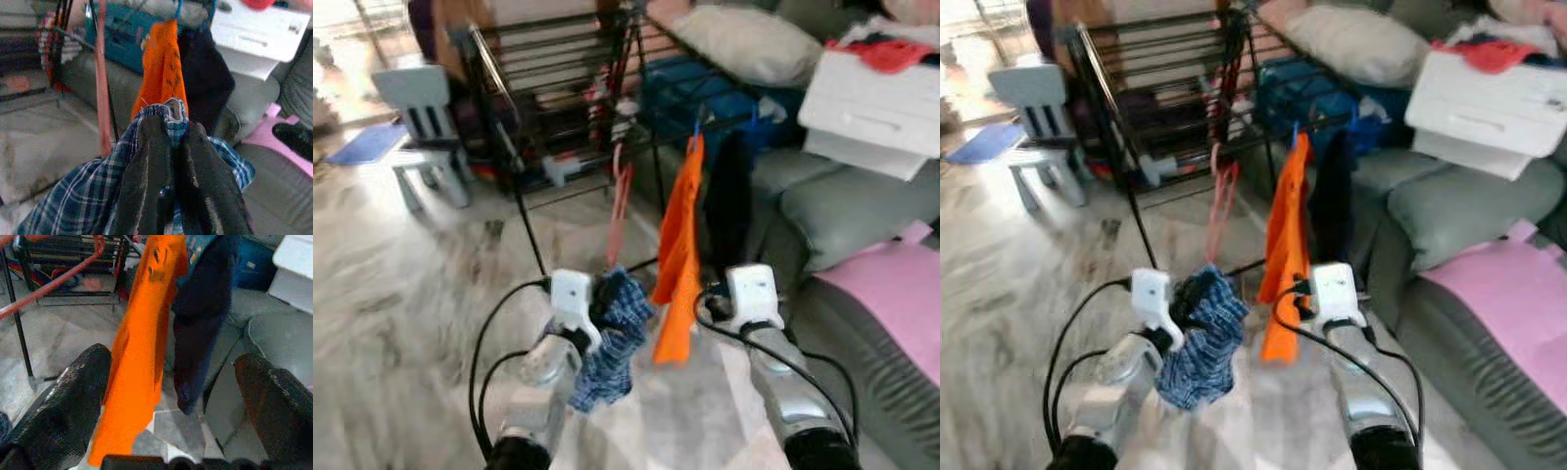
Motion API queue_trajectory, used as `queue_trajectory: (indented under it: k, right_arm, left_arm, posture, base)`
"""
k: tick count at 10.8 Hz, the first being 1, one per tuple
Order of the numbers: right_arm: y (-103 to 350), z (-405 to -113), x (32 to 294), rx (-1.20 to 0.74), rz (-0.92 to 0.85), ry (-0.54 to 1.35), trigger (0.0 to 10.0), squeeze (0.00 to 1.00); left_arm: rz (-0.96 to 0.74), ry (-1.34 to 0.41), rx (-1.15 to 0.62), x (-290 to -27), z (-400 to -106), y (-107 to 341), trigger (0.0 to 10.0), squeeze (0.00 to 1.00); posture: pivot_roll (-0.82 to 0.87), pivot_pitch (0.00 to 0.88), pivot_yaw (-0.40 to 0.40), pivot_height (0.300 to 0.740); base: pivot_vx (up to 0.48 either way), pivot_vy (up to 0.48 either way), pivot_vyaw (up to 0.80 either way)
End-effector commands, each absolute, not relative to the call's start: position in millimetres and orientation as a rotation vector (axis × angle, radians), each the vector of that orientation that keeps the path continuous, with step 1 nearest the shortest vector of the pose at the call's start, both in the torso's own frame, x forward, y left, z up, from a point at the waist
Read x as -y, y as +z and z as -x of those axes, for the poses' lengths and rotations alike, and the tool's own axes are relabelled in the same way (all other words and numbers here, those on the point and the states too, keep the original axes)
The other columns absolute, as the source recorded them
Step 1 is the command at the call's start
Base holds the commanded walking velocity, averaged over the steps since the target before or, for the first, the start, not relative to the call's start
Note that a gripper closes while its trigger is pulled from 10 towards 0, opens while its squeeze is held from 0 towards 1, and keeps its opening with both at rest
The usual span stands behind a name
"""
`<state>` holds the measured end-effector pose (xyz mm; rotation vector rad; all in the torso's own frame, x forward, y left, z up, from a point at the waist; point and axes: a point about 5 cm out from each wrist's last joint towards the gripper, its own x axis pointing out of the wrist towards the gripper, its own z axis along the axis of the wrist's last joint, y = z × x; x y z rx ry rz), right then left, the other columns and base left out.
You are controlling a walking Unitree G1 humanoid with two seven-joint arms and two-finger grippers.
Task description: Hang hanger
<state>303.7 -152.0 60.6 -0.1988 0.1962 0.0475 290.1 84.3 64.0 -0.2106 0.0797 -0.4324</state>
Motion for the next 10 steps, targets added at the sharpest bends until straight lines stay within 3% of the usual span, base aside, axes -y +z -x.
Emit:
queue_trajectory:
  k: [1,5,7,10]
  right_arm:
    - [67.6,-306.8,136.2,-0.159,0.188,0.095,10.0,0.0]
    - [70.1,-307.8,134.2,-0.146,0.197,0.109,10.0,0.0]
    - [71.1,-307.9,133.8,-0.141,0.195,0.107,10.0,0.0]
    - [77.4,-312.7,140.0,-0.117,0.231,0.071,10.0,0.0]
  left_arm:
    - [0.206,-0.411,-0.067,-90.1,-291.7,66.8,10.0,0.0]
    - [0.186,-0.403,-0.062,-91.5,-292.1,68.2,10.0,0.0]
    - [0.168,-0.416,-0.054,-89.9,-290.3,69.1,10.0,0.0]
    - [0.118,-0.414,-0.04,-90.9,-291.3,72.1,10.0,0.0]
  posture:
    - [-0.08,0.0,0.003,0.74]
    - [-0.08,0.0,-0.002,0.74]
    - [-0.08,0.018,-0.003,0.74]
    - [-0.08,0.055,-0.009,0.74]
  base:
    - [0.247,0.412,0.0]
    - [0.0,0.473,0.4]
    - [0.375,0.278,0.0]
    - [0.4,0.0,0.0]
